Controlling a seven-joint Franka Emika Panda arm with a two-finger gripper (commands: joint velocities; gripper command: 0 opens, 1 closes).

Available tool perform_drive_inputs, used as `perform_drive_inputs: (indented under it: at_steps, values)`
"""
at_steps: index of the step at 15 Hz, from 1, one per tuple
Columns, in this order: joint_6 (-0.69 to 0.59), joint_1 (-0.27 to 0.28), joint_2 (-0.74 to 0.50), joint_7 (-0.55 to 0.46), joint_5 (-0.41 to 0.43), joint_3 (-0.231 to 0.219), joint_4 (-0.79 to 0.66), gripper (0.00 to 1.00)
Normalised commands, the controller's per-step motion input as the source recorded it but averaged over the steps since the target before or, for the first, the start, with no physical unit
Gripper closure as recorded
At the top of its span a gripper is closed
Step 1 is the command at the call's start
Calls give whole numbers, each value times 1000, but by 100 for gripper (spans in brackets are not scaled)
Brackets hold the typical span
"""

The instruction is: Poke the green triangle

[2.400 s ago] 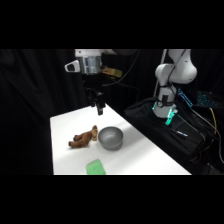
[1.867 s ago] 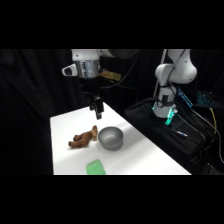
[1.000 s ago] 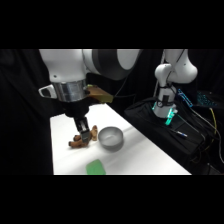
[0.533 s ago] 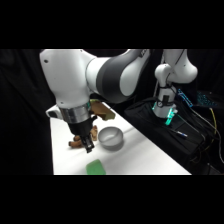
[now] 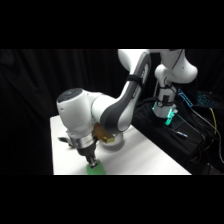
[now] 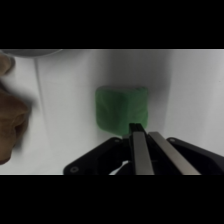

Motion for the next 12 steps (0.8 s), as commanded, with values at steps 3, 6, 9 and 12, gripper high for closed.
perform_drive_inputs:
  at_steps: [3, 6, 9, 12]
  values:
    - [73, -64, 275, -130, 73, 26, 204, 96]
    - [-72, -67, 203, -142, 69, 18, 237, 96]
    - [-270, -106, -1, -175, 87, 21, 163, 95]
    - [-344, -102, -362, -178, 67, 5, -34, 96]
